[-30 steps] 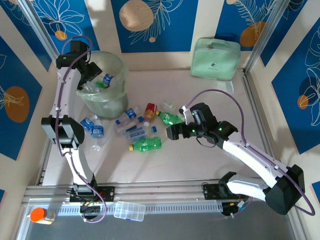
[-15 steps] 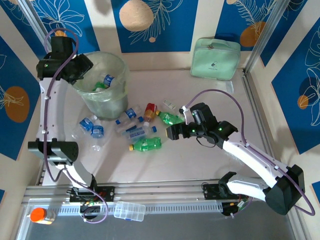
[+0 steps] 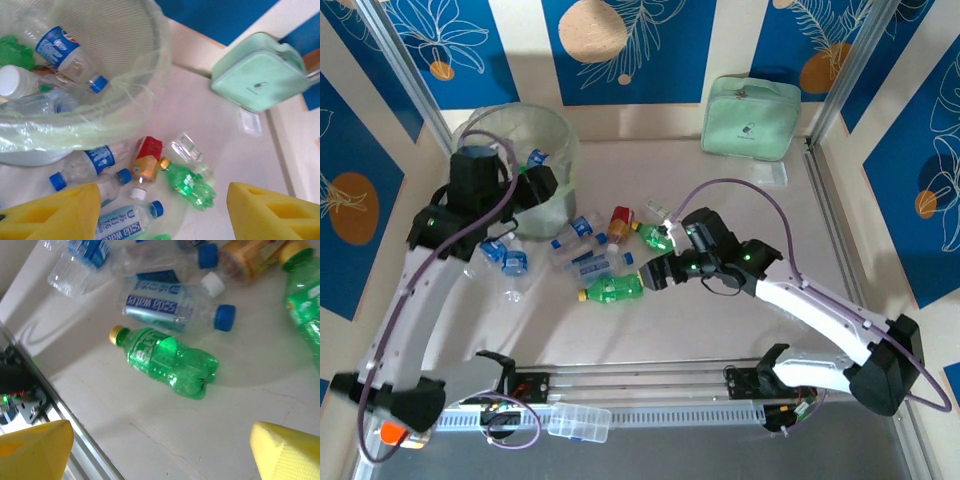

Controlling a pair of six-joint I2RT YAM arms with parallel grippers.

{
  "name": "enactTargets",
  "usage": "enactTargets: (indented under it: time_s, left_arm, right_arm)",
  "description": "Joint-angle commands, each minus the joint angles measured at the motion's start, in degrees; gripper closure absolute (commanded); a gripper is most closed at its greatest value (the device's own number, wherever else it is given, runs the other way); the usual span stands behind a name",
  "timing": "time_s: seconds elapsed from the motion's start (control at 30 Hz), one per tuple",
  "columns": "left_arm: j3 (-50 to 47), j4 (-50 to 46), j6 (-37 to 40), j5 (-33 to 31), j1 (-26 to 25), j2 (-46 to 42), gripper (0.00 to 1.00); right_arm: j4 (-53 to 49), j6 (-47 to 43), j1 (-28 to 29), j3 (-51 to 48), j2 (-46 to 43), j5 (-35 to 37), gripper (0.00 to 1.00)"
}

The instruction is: Put the plastic bottles in the bin

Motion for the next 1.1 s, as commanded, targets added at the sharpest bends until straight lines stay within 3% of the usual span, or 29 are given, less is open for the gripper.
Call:
enactTargets:
  time_s: [0.0,0.17,0.27,0.37,0.7,0.87,1.07]
  left_arm:
    - [-6.27,-0.05,2.07,3.05,-0.30,-2.33,0.30]
    - [-19.40,0.77,-2.07,-2.06,-0.31,-12.02,0.25]
    - [-28.69,5.64,-5.80,-0.57,-0.29,-17.94,0.25]
    - [-32.90,6.05,-6.09,3.10,-0.40,-18.36,0.24]
    - [-31.21,-4.60,5.75,5.22,-0.45,-16.78,0.19]
    - [-27.32,-9.54,6.46,12.50,-1.26,-12.77,0.18]
    - [-28.53,-7.83,7.08,8.30,-1.25,-15.08,0.16]
  right_arm:
    - [-2.79,-4.97,3.11,3.74,3.67,-1.34,0.09]
    - [-4.94,-7.89,6.07,9.06,11.26,-1.74,0.09]
    - [-4.67,-7.85,6.49,11.58,15.42,-2.49,0.08]
    - [-4.35,-7.97,6.47,13.65,19.05,-2.65,0.08]
    - [-4.23,-7.19,5.79,21.29,29.14,-2.44,0.05]
    - [-4.26,-6.76,4.83,23.91,33.30,-4.07,0.03]
    - [-5.32,-6.71,3.66,25.81,37.16,-9.17,0.03]
